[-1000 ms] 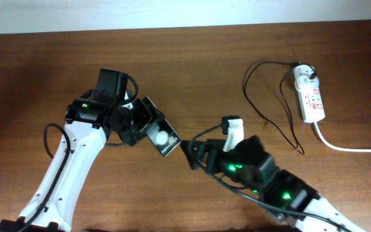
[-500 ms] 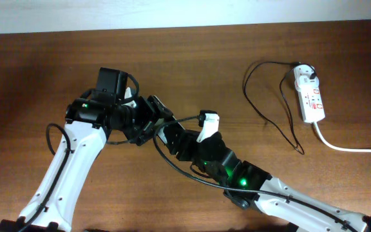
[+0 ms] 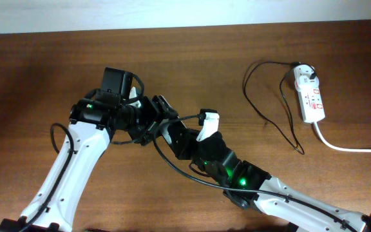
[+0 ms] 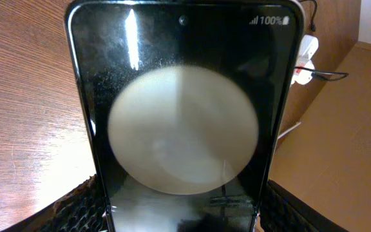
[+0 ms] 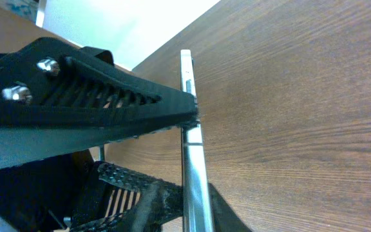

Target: Plug charger to phone and switch on socket

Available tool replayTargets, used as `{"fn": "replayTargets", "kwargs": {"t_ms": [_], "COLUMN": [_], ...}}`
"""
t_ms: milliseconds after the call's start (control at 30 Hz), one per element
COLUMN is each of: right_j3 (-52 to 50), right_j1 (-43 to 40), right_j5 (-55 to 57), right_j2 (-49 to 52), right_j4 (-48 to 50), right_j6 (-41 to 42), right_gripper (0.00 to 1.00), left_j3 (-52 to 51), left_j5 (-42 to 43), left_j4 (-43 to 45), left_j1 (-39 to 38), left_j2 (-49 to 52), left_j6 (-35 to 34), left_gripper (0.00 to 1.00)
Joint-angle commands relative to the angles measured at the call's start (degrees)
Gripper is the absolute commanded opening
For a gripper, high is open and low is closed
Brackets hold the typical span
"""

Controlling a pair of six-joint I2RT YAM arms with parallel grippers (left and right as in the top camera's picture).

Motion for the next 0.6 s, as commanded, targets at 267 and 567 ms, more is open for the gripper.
{"fn": "replayTargets", "kwargs": {"t_ms": [267,567], "right_j3": [0.72,0.72], "right_j1": [0.24,-4.00], "right_j5": [0.26,-5.53], "right_j2": [0.28,-2.10], "right_j4": [0.37,0.33], "right_j6": [-0.33,1.22], "right_gripper": [0.04,0.04], "left_j3": [0.31,0.33], "left_j5": [1.90,8.11], "left_j4": [0.11,-2.19], "left_j1": [0.02,11.78], "left_j2": [0.04,-11.30], "left_j6": [-0.48,16.92], "left_gripper": [0.91,0.99]}}
